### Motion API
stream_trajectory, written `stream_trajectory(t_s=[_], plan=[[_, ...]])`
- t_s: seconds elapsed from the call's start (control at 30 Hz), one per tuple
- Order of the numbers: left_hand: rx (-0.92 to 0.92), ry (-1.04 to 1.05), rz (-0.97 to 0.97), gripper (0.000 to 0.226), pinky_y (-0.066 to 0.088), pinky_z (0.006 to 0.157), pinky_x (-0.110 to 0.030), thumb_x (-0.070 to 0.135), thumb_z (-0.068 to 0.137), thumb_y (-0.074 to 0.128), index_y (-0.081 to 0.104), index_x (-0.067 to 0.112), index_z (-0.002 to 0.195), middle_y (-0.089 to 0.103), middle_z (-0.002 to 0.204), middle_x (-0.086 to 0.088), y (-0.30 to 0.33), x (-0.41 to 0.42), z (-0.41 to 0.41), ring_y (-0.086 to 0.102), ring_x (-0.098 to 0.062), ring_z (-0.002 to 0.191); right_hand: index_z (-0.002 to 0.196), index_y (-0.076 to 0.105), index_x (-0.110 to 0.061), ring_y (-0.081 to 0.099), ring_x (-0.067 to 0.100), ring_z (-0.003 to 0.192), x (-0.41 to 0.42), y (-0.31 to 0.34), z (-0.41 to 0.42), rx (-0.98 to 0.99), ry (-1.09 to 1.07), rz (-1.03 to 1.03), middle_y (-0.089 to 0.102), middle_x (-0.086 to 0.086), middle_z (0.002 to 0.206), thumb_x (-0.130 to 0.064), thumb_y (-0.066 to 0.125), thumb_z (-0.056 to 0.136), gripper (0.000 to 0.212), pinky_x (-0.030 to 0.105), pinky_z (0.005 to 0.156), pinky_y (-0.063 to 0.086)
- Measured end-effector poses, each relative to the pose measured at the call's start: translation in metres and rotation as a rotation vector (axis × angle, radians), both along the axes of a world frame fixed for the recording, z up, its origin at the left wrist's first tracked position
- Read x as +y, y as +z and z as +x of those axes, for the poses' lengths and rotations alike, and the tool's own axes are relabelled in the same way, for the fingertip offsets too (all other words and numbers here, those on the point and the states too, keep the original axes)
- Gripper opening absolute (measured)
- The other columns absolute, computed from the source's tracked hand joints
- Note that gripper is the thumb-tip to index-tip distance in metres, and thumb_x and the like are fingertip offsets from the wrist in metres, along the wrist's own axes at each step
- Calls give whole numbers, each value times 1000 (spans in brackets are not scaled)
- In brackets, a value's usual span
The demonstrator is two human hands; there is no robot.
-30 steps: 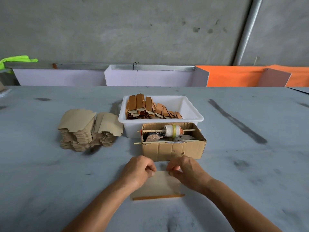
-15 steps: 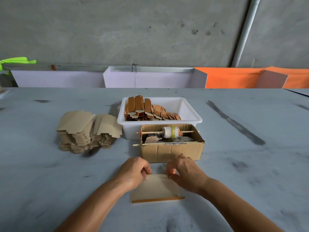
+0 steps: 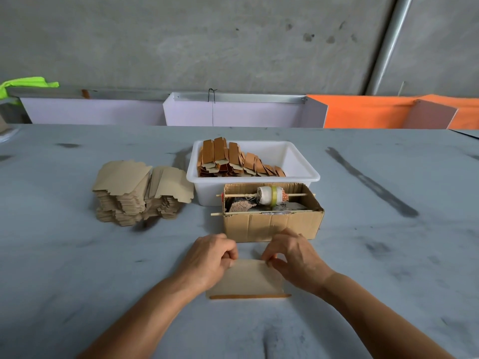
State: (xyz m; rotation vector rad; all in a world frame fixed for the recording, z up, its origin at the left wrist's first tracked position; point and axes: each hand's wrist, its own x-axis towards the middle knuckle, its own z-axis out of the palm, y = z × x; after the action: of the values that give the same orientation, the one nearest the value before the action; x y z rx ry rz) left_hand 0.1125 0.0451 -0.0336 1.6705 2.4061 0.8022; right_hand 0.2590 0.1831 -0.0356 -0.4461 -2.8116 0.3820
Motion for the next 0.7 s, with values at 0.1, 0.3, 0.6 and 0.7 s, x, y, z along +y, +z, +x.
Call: stream_trajectory(t_s=[0.1, 0.3, 0.6, 0.7], plan=[[56, -44, 38, 9, 32, 72, -16, 12, 84, 66, 71, 15, 91, 55, 82, 7, -1, -2, 1, 53, -12, 82, 91, 75, -21, 50, 14, 106, -4, 0, 2, 6, 14, 115, 68, -6, 95, -14, 63, 88, 14, 31, 87, 42], [253, -139, 44, 9, 43, 84, -30, 12, 82, 69, 74, 16, 89, 65, 88, 0, 1, -8, 3, 56, -19, 91, 63, 73, -25, 58, 20, 68, -10, 3, 4, 63, 92, 363, 57, -7, 60, -3, 82, 56, 24, 27, 60, 46], [624, -321, -52, 11, 40, 47, -20, 8, 56, 68, 62, 16, 50, 50, 56, 1, 17, -13, 12, 54, -16, 55, 69, 73, -29, 59, 17, 76, -16, 8, 8, -130, 158, 584, 57, -7, 66, -9, 71, 60, 22, 27, 71, 46], [741, -367, -139, 18, 38, 46, -20, 10, 52, 72, 58, 19, 45, 49, 54, 4, 20, -12, 18, 54, -13, 54, 66, 72, -29, 59, 17, 78, -20, 11, 11, -163, 139, 601, 58, -8, 70, -14, 71, 66, 15, 26, 71, 46]])
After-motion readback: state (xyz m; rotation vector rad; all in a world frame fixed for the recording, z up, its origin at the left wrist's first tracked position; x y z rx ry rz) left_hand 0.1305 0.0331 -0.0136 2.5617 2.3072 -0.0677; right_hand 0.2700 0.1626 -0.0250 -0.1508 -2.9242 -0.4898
